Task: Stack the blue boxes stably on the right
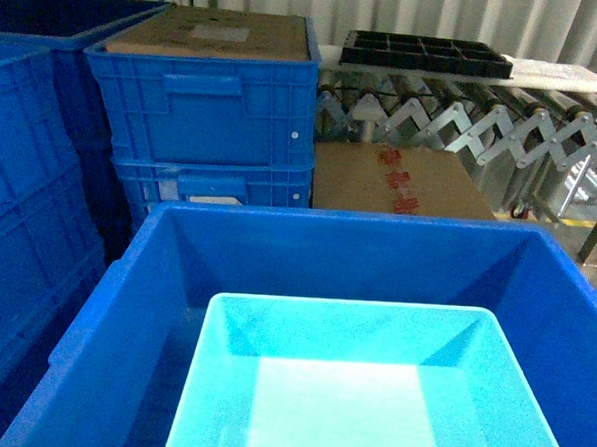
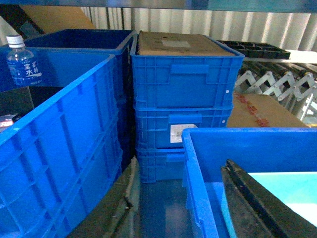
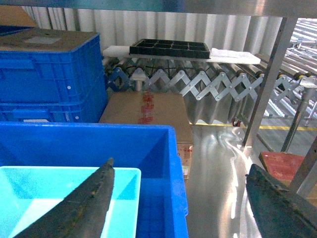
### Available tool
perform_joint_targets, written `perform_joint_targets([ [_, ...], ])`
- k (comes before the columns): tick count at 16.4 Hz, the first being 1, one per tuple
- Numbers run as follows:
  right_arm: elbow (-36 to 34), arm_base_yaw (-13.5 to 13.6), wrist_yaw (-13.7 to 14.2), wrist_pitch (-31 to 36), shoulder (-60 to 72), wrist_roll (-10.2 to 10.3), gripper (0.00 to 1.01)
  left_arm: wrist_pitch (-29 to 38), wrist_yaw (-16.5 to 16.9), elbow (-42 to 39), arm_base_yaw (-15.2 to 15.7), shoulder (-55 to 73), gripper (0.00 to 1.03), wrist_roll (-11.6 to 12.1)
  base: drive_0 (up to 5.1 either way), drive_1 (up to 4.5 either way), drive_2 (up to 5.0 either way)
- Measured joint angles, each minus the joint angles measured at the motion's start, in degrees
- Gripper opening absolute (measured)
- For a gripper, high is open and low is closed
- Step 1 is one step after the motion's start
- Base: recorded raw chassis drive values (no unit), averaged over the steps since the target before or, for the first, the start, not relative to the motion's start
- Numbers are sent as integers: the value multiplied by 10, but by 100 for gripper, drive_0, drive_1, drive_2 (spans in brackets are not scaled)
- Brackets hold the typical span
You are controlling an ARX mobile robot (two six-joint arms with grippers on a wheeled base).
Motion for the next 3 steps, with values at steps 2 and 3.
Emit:
perform_joint_targets([
  [2, 0, 0, 0, 0, 0, 1, 100, 0, 0, 0, 0, 0, 77, 0, 0, 0, 0],
  [3, 0, 0, 0, 0, 0, 1, 97, 0, 0, 0, 0, 0, 92, 0, 0, 0, 0],
])
